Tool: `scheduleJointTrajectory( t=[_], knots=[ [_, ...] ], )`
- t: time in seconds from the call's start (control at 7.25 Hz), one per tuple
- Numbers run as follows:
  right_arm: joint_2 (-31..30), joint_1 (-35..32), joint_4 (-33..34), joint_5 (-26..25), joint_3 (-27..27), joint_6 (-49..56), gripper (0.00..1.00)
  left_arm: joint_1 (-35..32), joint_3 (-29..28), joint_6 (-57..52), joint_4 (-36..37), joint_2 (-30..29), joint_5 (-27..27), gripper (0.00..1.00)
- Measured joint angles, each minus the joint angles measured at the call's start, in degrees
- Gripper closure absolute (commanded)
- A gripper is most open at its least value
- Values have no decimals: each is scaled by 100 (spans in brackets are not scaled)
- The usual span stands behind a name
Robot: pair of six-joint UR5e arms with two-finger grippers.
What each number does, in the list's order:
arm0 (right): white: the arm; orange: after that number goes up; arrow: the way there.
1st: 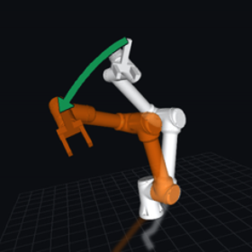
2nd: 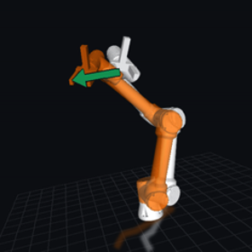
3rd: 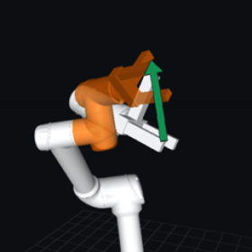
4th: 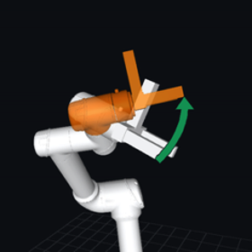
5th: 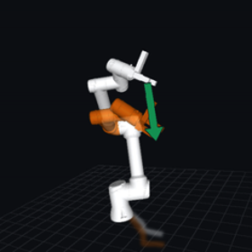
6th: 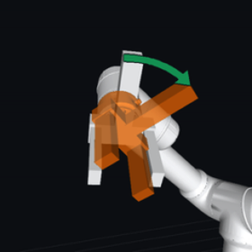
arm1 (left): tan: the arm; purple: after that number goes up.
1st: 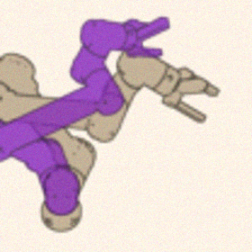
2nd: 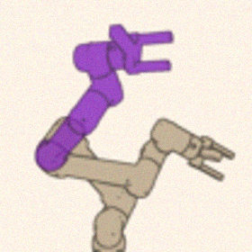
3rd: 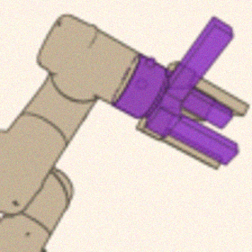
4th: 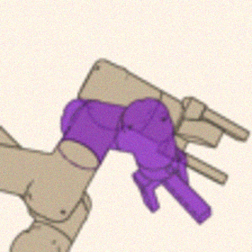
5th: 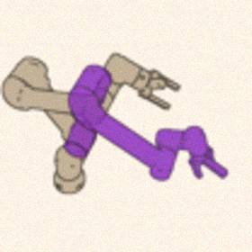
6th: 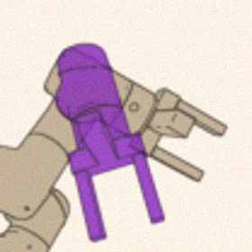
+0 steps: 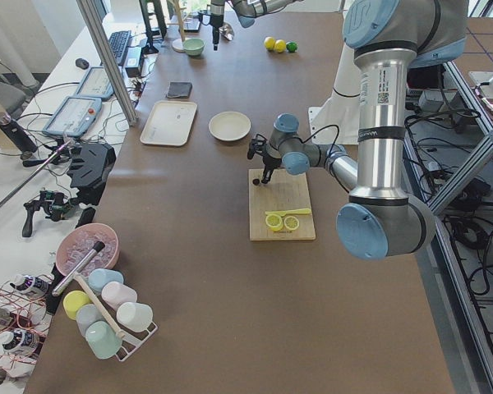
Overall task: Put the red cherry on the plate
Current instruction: 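Lift the cherries and carry them over the white plate with the left gripper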
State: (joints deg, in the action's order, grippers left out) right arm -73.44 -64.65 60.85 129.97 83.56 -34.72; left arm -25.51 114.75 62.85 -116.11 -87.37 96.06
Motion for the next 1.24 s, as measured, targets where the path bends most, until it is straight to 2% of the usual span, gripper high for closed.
scheduleJointTrajectory(
  t=[0.41,0.55,0.97,1.24],
  knots=[
    [3,-4,4,35,17,-15,0,-465,96,-4,1,-5,53,100],
    [3,-4,4,47,19,-16,0,-632,64,-12,21,-178,61,100],
    [-13,-6,-5,70,22,-17,0,-773,-694,21,124,-1752,54,100],
    [-28,-6,-15,79,22,-17,0,-619,-1297,304,126,-2734,25,100]
  ],
)
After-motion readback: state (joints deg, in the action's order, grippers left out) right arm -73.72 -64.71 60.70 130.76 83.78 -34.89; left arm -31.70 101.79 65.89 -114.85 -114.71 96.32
